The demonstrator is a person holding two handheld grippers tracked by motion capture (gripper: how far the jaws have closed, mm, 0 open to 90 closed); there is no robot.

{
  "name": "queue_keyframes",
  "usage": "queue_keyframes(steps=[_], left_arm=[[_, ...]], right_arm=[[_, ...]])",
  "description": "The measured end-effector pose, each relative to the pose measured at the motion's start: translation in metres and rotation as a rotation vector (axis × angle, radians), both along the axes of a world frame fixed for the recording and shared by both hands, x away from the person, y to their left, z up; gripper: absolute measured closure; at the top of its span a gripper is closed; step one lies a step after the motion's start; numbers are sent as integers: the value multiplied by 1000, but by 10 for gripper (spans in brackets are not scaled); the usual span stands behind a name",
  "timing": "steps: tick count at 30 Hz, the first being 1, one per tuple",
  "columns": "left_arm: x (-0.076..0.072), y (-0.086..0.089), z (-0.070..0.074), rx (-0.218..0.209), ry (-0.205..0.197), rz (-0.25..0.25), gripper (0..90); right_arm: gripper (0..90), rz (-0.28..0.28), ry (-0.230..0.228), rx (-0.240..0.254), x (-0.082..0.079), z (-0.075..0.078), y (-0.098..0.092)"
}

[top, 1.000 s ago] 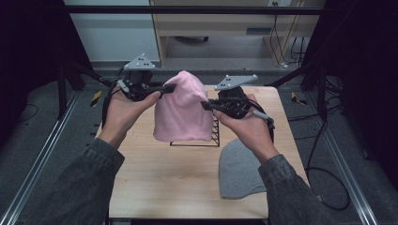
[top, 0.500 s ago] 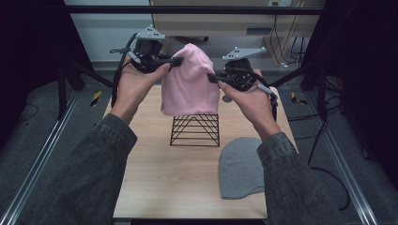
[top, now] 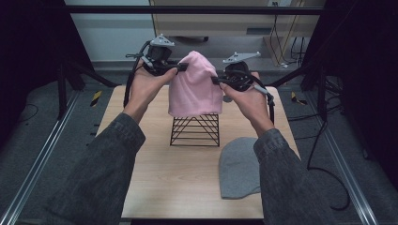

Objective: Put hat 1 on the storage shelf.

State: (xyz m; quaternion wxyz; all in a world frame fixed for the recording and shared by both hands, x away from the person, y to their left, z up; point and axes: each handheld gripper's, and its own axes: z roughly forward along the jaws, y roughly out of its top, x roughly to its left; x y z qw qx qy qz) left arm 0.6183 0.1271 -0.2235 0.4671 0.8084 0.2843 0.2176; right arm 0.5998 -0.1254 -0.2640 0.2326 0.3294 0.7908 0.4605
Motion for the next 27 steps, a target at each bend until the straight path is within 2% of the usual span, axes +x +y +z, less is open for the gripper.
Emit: queue_keyframes(steps=[4,9,14,16,20,23,27], left_arm=[[3,-4,-9,8,0,-10,805],[8,-6,-16,5,-23,-20,801],[13,-6,-14,-5,-57,-25,798],[14,-5,-13,5,-68,-24,798],[17,-2,-17,3,-63,-28,797],[14,0,-22,-4,-44,-31,798],[4,2,-26,18,-59,-42,797]], right_arm=[[858,-6,13,0,0,-7,-4],[857,-22,16,-10,1,-14,-6],[857,-45,4,-6,4,-12,-7],[857,-44,2,-1,5,-11,-7],[856,-33,1,-5,4,-15,-3],[856,-25,5,-7,3,-19,-1],[856,-9,4,-4,-2,-26,-2]])
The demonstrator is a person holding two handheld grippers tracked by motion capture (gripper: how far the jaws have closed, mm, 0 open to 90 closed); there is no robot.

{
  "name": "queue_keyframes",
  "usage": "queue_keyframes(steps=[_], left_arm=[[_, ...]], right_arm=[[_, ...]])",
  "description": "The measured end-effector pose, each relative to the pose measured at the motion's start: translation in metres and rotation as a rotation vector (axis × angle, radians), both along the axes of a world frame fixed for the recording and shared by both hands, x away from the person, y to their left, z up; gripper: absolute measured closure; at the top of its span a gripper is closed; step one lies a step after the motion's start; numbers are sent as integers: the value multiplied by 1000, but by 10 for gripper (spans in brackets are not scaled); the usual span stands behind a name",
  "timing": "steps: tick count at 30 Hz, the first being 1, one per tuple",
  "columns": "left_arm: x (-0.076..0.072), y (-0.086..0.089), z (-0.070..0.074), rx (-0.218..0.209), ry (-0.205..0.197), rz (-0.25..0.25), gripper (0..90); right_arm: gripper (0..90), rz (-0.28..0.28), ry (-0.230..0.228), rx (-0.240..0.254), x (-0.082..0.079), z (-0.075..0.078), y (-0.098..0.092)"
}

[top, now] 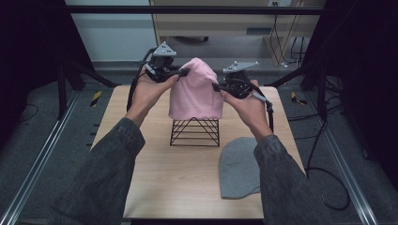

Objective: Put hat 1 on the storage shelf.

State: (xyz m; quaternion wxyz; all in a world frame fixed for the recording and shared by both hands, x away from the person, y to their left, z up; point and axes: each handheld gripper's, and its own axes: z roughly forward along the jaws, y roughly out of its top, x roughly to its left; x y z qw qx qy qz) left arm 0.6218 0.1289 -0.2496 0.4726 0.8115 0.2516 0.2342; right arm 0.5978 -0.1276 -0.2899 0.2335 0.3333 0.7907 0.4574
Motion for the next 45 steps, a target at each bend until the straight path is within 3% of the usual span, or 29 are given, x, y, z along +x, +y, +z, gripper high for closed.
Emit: queue_keyframes(steps=[5,14,21,28,39,45], left_arm=[[-6,2,-5,-10,-8,-10,788],[-18,4,-20,-19,11,-14,784],[-29,4,-23,-17,24,-31,785],[-37,3,-31,5,48,-42,784],[-45,3,-41,29,58,-57,782],[-51,5,-47,21,71,-67,783]], right_arm=[[857,25,-18,12,-9,-5,-1],[857,53,5,11,-20,-15,-2],[858,55,23,19,-25,-22,-7],[859,65,53,9,-27,-30,-9],[859,75,60,2,-32,-44,-11],[859,83,63,-5,-36,-49,-11]])
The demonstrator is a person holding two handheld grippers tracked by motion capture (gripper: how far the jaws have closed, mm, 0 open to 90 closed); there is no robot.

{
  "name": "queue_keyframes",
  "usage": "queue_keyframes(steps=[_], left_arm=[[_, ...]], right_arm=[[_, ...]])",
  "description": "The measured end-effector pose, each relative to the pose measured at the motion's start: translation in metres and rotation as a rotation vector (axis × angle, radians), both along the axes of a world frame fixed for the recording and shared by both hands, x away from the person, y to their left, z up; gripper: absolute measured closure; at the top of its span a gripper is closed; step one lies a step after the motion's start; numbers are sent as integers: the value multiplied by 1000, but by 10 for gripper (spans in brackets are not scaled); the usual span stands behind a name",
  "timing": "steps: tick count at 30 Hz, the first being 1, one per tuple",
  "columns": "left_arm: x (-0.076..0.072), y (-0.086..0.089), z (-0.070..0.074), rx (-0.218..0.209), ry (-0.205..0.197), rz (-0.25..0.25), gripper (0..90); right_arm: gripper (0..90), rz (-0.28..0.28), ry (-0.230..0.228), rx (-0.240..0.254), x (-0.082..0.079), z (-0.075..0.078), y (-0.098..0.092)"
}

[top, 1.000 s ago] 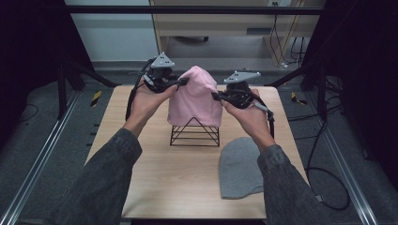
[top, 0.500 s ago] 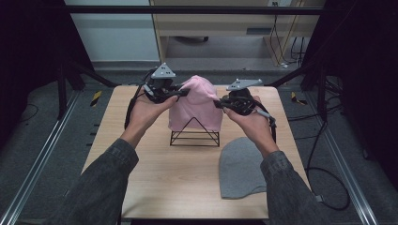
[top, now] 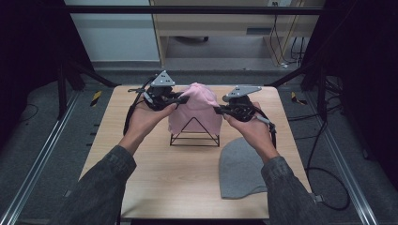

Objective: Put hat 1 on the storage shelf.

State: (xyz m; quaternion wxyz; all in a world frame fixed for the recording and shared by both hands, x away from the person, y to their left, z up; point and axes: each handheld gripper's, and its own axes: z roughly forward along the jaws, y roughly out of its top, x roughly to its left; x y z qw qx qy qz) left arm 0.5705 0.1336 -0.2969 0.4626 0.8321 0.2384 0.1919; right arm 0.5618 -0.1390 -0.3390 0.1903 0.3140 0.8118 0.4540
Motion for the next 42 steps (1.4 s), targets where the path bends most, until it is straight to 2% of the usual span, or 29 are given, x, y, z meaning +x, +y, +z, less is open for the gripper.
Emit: queue_keyframes(steps=[14,21,27,32,36,42], left_arm=[[-10,4,-9,8,27,-5,800],[-7,9,-26,20,48,15,797],[-4,15,-41,3,73,27,781],[-3,14,-51,5,77,32,773],[-3,13,-57,11,84,26,761],[-5,13,-59,3,77,26,743]], right_arm=[[861,3,21,-31,-5,-11,-1],[861,11,35,-64,-4,-18,4],[860,13,46,-88,-2,-22,9],[860,7,57,-104,0,-27,10],[859,6,63,-126,1,-32,10],[845,4,68,-119,0,-35,9]])
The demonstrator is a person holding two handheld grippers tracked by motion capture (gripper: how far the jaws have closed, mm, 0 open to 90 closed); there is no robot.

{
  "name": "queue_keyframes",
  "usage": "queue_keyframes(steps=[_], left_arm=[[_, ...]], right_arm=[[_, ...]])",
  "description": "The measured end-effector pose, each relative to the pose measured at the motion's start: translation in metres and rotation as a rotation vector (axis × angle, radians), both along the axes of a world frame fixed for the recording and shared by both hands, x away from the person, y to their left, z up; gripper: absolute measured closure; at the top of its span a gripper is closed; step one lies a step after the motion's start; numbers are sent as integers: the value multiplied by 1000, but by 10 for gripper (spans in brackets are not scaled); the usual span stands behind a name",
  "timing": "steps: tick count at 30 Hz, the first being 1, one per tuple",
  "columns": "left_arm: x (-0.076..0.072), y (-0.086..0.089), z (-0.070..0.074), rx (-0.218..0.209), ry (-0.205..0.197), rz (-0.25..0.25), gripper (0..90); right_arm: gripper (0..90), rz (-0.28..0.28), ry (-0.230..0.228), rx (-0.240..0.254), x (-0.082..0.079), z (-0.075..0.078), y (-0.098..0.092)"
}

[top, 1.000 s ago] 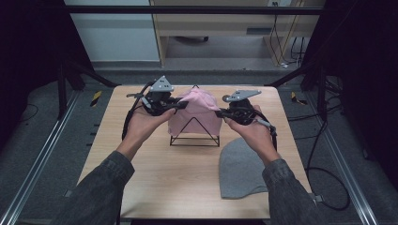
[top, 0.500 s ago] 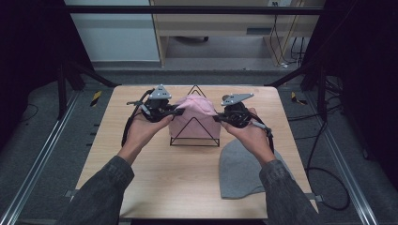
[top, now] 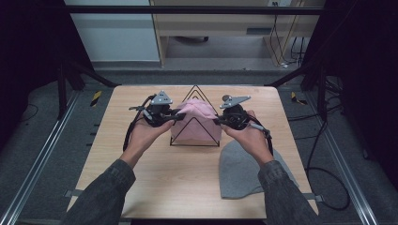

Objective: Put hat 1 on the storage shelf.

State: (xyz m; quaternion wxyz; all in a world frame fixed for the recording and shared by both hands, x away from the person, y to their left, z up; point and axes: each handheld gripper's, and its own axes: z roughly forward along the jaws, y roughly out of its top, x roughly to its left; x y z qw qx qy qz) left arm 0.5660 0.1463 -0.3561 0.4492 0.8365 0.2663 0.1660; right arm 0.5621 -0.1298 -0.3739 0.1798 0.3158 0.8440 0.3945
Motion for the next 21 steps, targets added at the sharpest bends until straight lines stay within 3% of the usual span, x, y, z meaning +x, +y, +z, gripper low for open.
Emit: queue_keyframes(steps=[7,8,15,21], left_arm=[[-3,-1,-3,-6,-9,4,669],[-5,1,-3,-12,-16,5,652],[-14,8,2,-25,-39,17,485],[-27,14,4,-1,-59,45,330]], right_arm=[[804,3,14,-5,-2,-6,0],[738,-1,10,-2,-3,-6,0],[505,-24,3,13,-14,-3,-9],[349,-66,-4,7,-21,-6,-19]])
